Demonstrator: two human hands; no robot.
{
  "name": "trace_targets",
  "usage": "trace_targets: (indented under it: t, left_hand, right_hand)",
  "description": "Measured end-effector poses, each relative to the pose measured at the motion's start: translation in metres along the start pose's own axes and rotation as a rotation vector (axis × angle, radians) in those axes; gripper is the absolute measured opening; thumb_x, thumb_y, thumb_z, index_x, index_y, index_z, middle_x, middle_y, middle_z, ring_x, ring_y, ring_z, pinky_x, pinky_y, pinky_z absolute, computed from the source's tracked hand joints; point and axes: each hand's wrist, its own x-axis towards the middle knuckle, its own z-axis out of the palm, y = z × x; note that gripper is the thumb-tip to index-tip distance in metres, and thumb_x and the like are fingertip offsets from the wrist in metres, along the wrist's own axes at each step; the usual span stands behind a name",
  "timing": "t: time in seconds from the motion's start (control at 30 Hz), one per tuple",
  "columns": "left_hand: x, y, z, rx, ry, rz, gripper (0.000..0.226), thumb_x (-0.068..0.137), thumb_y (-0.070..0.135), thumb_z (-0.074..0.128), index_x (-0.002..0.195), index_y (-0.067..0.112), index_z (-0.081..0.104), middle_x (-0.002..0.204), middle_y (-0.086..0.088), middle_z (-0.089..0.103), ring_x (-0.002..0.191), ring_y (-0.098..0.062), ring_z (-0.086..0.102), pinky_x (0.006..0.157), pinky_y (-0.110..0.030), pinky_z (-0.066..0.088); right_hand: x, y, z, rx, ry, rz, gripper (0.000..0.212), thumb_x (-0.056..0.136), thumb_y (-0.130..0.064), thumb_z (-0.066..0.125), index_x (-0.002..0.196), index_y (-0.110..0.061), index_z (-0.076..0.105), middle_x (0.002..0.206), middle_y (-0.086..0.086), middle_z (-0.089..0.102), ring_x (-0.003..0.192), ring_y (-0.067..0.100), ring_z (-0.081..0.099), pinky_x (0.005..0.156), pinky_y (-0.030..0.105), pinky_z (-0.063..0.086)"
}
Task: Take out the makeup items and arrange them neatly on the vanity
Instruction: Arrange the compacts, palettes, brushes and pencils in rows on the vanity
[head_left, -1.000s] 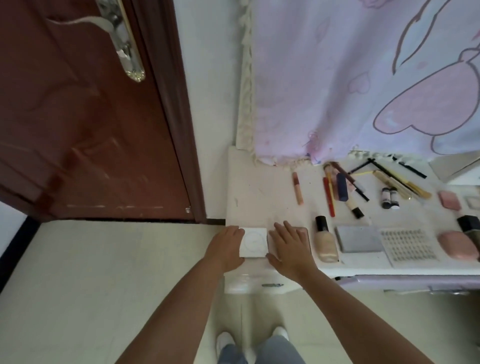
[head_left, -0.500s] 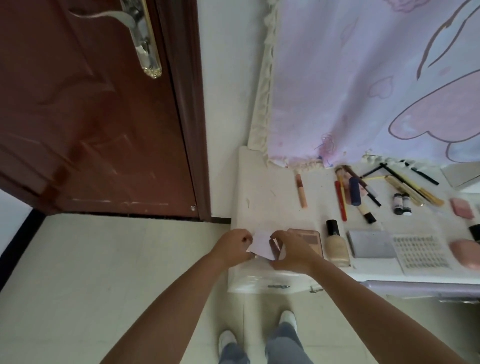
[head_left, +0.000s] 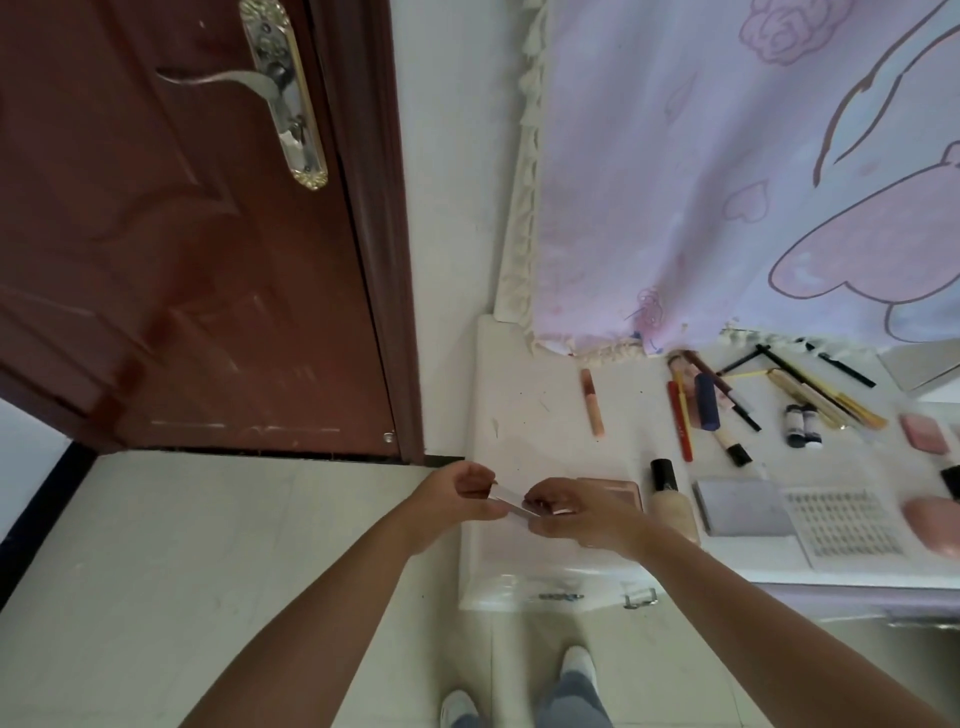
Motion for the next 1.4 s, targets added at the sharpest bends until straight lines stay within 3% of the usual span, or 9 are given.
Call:
trace_targets:
  t: [0.1, 0.23, 0.43, 0.6, 0.77, 0.93, 1.07, 1.17, 1.4]
  left_hand:
    - [-0.002, 0.002, -0.003, 0.020, -0.013, 0.016, 0.029, 0.075, -0.002, 0.071, 0.094, 0.017, 0.058, 0.095, 0.004, 0.065, 0.088, -0.006, 0.062, 0.080, -0.016, 0.049]
    - [-0.006, 0.003, -0.004, 0.044, -0.036, 0.026, 0.032, 0.073, -0.006, 0.071, 0.093, 0.015, 0.060, 0.093, 0.001, 0.066, 0.087, -0.010, 0.062, 0.081, -0.020, 0.051]
    - [-0.010, 0.011, 0.000, 0.066, -0.058, 0.037, 0.035, 0.072, -0.011, 0.069, 0.093, 0.015, 0.059, 0.092, 0.001, 0.065, 0.083, -0.006, 0.063, 0.075, -0.016, 0.053]
    - [-0.008, 0.011, 0.004, 0.051, -0.089, 0.045, 0.053, 0.069, -0.016, 0.069, 0.112, 0.009, 0.052, 0.108, 0.001, 0.061, 0.099, -0.008, 0.061, 0.085, -0.019, 0.052]
    - [0.000, -0.002, 0.007, 0.155, -0.141, 0.050, 0.071, 0.067, -0.017, 0.070, 0.127, 0.013, 0.047, 0.123, 0.006, 0.057, 0.113, -0.006, 0.055, 0.101, -0.020, 0.042]
    - [0.003, -0.029, 0.017, 0.325, -0.013, 0.087, 0.075, 0.066, -0.016, 0.070, 0.129, 0.018, 0.045, 0.114, 0.005, 0.057, 0.105, -0.006, 0.056, 0.085, -0.003, 0.043]
    - [0.007, -0.044, 0.025, 0.525, 0.113, 0.203, 0.058, 0.071, -0.006, 0.070, 0.124, 0.010, 0.054, 0.113, -0.001, 0.059, 0.101, -0.011, 0.056, 0.082, 0.001, 0.039]
    - [0.008, -0.049, 0.030, 0.619, 0.161, 0.244, 0.057, 0.074, -0.001, 0.070, 0.127, 0.007, 0.051, 0.123, -0.008, 0.055, 0.104, -0.017, 0.057, 0.086, -0.006, 0.037]
    - [0.015, -0.055, 0.035, 0.751, 0.190, 0.212, 0.057, 0.079, 0.008, 0.068, 0.132, 0.007, 0.046, 0.133, -0.008, 0.046, 0.116, -0.022, 0.051, 0.101, -0.017, 0.034]
  right_hand:
    - [0.002, 0.000, 0.000, 0.034, 0.035, -0.004, 0.018, 0.075, -0.026, 0.072, 0.092, -0.028, 0.066, 0.091, -0.010, 0.065, 0.087, 0.006, 0.061, 0.079, 0.016, 0.045]
    - [0.000, -0.003, -0.006, 0.078, 0.018, 0.018, 0.029, 0.076, -0.011, 0.072, 0.105, -0.011, 0.069, 0.091, 0.001, 0.066, 0.065, -0.007, 0.058, 0.055, 0.002, 0.039]
    - [0.000, -0.005, -0.013, 0.026, 0.033, -0.002, 0.034, 0.073, -0.014, 0.075, 0.107, -0.017, 0.069, 0.099, -0.002, 0.071, 0.077, -0.003, 0.058, 0.065, -0.004, 0.041]
    - [0.001, 0.006, -0.026, 0.181, 0.024, 0.006, 0.024, 0.077, -0.004, 0.069, 0.096, -0.017, 0.071, 0.078, -0.016, 0.072, 0.076, -0.001, 0.066, 0.078, 0.011, 0.050]
    - [0.015, 0.012, -0.026, 0.359, 0.053, 0.102, 0.013, 0.091, -0.014, 0.054, 0.093, -0.008, 0.065, 0.097, 0.008, 0.065, 0.090, 0.017, 0.063, 0.090, 0.027, 0.052]
    - [0.035, 0.013, -0.010, 0.143, 0.245, 0.187, 0.048, 0.096, -0.039, 0.039, 0.112, 0.002, 0.057, 0.105, 0.020, 0.062, 0.092, 0.025, 0.059, 0.090, 0.037, 0.049]
    - [0.045, 0.013, -0.004, -0.057, 0.307, 0.171, 0.050, 0.099, -0.037, 0.026, 0.119, 0.002, 0.051, 0.116, 0.021, 0.058, 0.110, 0.033, 0.052, 0.083, 0.030, 0.035]
    - [0.054, 0.010, -0.006, -0.062, 0.289, 0.209, 0.051, 0.100, -0.037, 0.023, 0.131, -0.001, 0.041, 0.131, 0.018, 0.050, 0.122, 0.031, 0.045, 0.097, 0.032, 0.033]
    - [0.077, 0.013, -0.024, -0.168, 0.261, 0.250, 0.042, 0.098, -0.041, 0.025, 0.099, -0.006, 0.048, 0.094, 0.012, 0.050, 0.084, 0.024, 0.050, 0.078, 0.030, 0.039]
